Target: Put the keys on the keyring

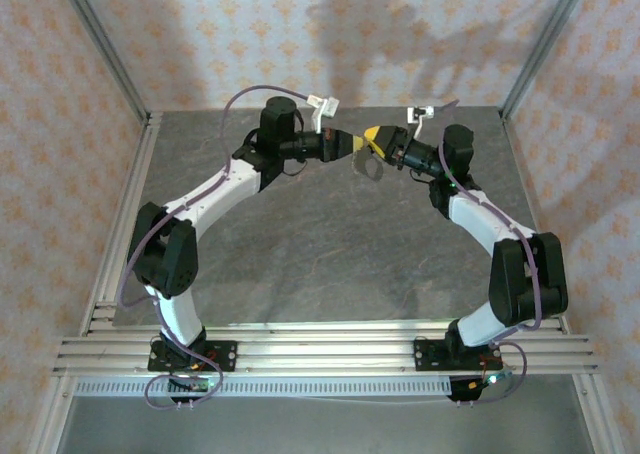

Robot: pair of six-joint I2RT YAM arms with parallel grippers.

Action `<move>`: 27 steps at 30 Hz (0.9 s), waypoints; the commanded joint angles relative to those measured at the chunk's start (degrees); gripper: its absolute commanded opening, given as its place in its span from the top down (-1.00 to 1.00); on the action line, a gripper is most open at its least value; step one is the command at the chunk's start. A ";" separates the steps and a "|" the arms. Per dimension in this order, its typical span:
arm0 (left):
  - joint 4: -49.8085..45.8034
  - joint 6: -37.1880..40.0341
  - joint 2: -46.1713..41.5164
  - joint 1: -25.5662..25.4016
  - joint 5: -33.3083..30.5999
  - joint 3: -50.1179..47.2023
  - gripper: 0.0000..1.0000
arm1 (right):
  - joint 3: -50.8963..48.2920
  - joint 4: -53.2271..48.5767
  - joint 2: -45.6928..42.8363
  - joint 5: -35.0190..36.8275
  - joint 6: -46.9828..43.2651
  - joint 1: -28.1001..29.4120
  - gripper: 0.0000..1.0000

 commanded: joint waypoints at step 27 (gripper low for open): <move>14.82 -10.05 -3.09 0.42 -3.38 -3.22 1.00 | -7.60 5.19 -7.55 1.73 3.00 -0.14 1.00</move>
